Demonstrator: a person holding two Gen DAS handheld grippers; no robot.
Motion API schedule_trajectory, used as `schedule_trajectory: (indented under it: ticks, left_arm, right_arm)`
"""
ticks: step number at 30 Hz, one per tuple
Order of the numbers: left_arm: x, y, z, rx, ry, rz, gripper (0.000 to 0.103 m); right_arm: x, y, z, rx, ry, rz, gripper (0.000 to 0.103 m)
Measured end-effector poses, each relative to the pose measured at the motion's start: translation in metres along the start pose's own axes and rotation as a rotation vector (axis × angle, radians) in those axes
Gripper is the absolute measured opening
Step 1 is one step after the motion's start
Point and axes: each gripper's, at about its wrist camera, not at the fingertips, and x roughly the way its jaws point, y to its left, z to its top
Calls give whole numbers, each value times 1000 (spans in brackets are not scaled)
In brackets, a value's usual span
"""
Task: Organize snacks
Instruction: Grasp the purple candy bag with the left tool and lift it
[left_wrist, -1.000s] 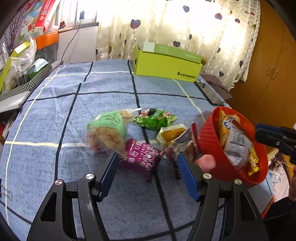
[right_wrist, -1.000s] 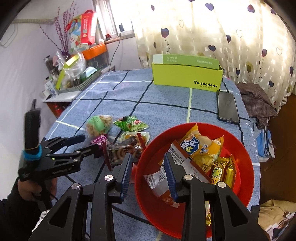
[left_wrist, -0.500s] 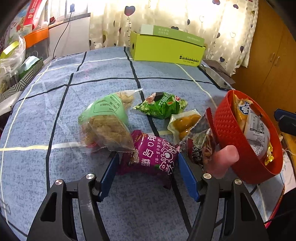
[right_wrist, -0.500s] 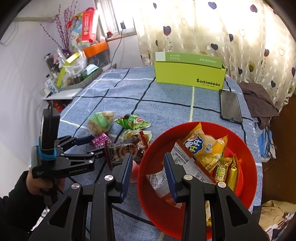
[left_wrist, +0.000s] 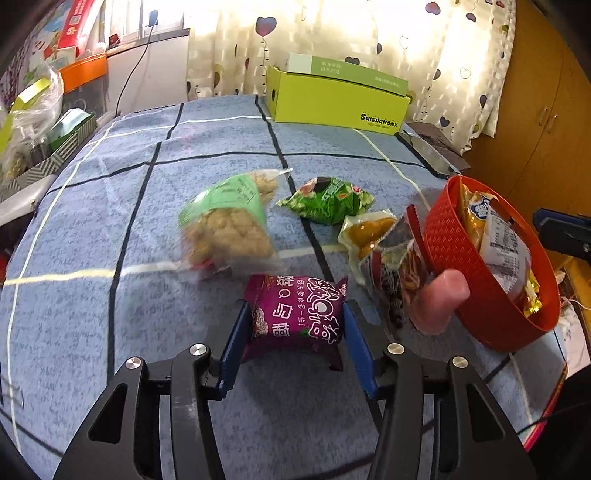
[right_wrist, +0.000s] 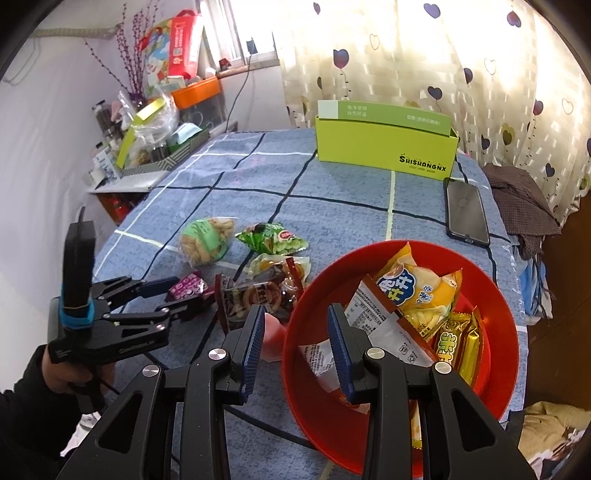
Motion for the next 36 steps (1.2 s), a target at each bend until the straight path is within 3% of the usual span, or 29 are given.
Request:
schedule_trajectory:
  ticks: [3,13,20,23,28,32,34,36]
  left_arm:
    - [-6,2,-7,-5,8,-22,52]
    - [-28,26,-26,-51,0,94,52]
    - [-48,35,-49,-68,0,108,52]
    - [-52,38,-54,-88,30,83,52]
    - [-58,38,-70,-209,99,-19,52]
    - [-55,27,-74,-195,112,-57,52]
    - [-57,28,-71,-182,98,-26,52]
    - [-68,30,-67,-143,36,52,52]
  right_arm:
    - [0,2,0,-6,3,1,33]
    - [3,7,-1,-19,14,-1,33]
    - [6,11,-1,-29,19,-6,33]
    - [6,12,-2,-32,22,-10,33]
    - [8,14,-3,-37,28,-19,33]
    - [8,14,-3,-36,27,-20,33]
    - [8,13,-4,-36,25,-24,33]
    - [9,12,-5,-33,26,-27,33]
